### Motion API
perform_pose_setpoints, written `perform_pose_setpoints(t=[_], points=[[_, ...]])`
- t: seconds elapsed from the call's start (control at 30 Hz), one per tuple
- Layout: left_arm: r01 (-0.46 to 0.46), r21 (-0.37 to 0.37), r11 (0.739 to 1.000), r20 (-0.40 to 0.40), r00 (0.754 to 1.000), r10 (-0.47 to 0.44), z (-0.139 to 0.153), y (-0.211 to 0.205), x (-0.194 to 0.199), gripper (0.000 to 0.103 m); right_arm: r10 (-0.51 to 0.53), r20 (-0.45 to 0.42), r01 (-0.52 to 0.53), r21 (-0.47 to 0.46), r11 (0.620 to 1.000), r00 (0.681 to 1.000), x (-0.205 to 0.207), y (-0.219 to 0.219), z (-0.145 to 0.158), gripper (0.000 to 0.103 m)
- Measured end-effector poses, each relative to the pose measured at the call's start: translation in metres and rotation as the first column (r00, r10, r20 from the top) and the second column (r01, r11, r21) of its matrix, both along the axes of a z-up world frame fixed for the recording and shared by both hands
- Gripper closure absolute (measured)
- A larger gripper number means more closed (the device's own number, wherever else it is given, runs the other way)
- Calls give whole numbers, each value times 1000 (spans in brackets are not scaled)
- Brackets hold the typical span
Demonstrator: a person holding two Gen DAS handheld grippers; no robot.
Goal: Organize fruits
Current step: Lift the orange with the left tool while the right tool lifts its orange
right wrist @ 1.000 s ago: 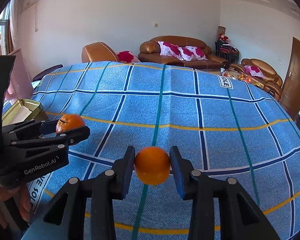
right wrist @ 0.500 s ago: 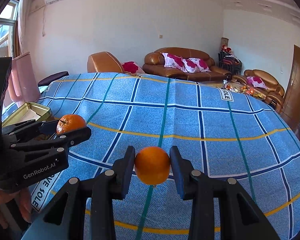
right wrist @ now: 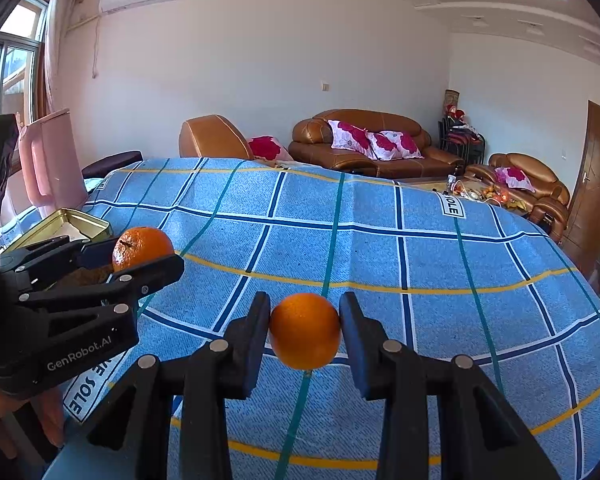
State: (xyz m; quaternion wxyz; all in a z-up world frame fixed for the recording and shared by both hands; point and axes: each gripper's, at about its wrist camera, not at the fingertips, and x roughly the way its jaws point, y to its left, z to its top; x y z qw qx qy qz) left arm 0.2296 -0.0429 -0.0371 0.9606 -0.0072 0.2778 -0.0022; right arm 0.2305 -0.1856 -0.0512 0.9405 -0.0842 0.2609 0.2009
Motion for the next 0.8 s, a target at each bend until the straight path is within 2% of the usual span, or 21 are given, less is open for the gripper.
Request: perform_pose_setpoints(t=[0.8], points=[[-3,53,999,87,996,-2,7,-8,-20,53,14,69,-15,10,1000,998,-10,0,4,65]])
